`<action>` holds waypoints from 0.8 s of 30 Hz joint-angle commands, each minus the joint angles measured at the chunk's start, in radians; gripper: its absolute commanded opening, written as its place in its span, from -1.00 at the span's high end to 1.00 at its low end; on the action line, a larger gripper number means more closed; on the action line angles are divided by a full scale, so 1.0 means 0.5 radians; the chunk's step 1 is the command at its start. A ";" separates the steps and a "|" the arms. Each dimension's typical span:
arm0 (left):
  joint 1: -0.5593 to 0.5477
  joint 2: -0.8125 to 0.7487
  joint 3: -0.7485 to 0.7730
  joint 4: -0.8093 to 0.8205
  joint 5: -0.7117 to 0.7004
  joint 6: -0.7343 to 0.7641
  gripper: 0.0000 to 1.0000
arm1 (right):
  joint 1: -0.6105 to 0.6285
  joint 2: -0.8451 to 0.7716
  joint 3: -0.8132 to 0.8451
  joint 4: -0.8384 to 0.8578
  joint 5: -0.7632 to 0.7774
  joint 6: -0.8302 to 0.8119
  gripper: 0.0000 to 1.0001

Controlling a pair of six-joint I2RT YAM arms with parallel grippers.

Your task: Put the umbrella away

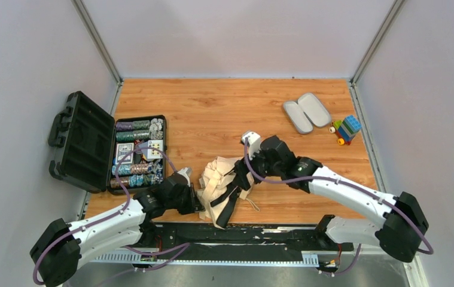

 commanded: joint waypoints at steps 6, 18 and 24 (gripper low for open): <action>-0.004 0.044 -0.016 -0.179 -0.203 0.092 1.00 | 0.441 -0.042 -0.286 0.749 0.436 -0.652 -0.74; -0.003 0.087 0.059 -0.221 -0.194 0.066 1.00 | 0.521 0.752 -0.470 1.238 0.658 -0.814 -0.75; -0.004 0.022 0.120 -0.315 -0.204 0.053 1.00 | 0.533 0.913 -0.555 1.359 0.776 -0.707 -0.65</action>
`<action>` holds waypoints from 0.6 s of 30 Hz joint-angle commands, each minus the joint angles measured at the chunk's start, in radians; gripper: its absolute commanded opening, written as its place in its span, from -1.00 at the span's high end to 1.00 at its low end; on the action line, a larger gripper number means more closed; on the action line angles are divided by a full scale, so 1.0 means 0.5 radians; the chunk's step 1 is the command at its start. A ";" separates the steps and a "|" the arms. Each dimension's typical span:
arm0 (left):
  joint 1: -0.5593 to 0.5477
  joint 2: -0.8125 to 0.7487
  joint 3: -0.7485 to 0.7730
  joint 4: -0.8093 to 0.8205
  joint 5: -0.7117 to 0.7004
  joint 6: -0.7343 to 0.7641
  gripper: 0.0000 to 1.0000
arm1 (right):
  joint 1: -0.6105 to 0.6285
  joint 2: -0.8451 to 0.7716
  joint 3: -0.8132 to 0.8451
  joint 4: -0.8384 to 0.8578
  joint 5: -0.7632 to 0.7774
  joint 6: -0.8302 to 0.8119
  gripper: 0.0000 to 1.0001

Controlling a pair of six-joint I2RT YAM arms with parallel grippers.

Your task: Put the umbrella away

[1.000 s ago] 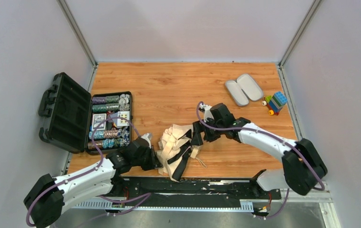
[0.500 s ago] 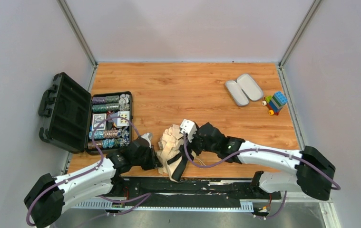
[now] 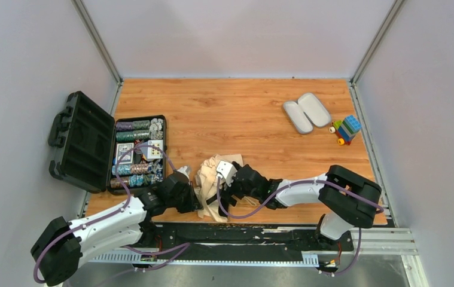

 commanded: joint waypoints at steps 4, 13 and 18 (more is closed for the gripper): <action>0.000 -0.077 0.088 -0.304 -0.149 0.039 1.00 | 0.008 0.221 -0.102 0.071 0.243 0.112 0.02; -0.002 -0.275 0.304 -0.645 -0.230 0.076 1.00 | -0.243 -0.079 0.032 -0.145 -0.442 0.561 1.00; -0.002 -0.295 0.286 -0.499 -0.058 0.079 1.00 | -0.577 -0.090 0.070 0.004 -1.331 1.127 1.00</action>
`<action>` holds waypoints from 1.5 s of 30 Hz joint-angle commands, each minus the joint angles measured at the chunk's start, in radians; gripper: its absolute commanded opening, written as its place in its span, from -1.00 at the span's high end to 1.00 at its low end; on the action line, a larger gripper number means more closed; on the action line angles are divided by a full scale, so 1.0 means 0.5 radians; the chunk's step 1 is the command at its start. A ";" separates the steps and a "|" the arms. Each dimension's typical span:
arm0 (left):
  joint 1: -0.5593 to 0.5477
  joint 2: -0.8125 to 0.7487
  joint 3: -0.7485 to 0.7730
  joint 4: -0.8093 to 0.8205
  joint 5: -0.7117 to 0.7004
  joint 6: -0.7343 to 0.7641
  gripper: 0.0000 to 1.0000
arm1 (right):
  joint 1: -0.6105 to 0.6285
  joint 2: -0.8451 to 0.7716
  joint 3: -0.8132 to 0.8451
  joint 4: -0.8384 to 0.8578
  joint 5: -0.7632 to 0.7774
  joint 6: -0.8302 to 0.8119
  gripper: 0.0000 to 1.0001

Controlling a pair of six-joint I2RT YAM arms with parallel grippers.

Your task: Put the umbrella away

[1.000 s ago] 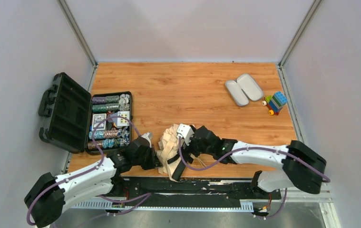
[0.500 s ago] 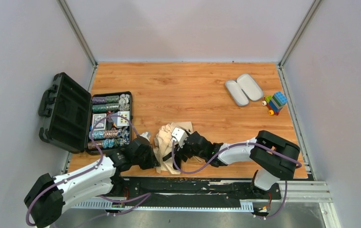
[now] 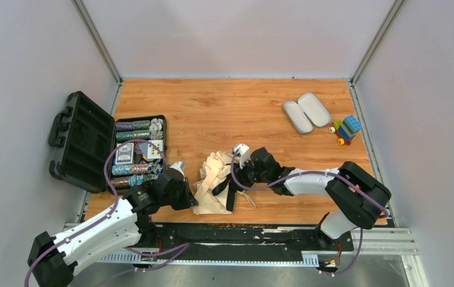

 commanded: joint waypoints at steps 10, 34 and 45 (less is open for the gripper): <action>-0.019 0.190 -0.326 0.313 0.024 0.001 1.00 | -0.546 0.548 0.046 0.267 -1.199 0.908 1.00; -0.019 0.349 -0.342 0.425 -0.034 0.058 1.00 | -0.253 -0.727 0.483 -1.306 -0.135 0.183 -0.54; -0.020 0.306 -0.329 0.391 -0.032 0.037 1.00 | 0.603 -0.560 0.070 -0.258 0.984 -0.928 -0.77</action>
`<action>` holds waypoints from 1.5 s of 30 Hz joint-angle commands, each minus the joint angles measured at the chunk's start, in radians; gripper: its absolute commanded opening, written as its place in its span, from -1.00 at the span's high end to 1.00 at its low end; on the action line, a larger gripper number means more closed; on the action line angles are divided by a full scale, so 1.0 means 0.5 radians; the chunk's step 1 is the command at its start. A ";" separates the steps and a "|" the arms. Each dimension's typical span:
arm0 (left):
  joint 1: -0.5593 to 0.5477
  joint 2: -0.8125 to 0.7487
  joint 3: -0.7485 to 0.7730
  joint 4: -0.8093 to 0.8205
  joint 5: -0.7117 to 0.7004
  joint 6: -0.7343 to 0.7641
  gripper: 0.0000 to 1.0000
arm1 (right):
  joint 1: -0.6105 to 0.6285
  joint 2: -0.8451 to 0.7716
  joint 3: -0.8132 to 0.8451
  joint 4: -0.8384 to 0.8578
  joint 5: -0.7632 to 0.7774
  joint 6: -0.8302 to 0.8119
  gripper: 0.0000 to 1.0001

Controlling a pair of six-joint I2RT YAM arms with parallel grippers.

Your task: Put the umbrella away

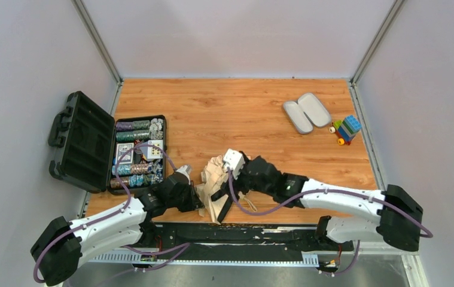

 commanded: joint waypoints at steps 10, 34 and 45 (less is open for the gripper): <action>-0.001 0.000 -0.003 -0.286 -0.129 0.054 1.00 | 0.208 0.882 -0.317 0.902 0.632 -0.520 -0.86; 0.002 -0.245 0.397 -0.824 -0.302 0.114 1.00 | -0.309 0.505 -0.568 0.664 -0.474 0.146 1.00; 0.002 -0.240 0.073 -0.477 -0.047 -0.023 1.00 | -0.328 0.041 -0.183 -0.083 -0.491 0.233 -0.47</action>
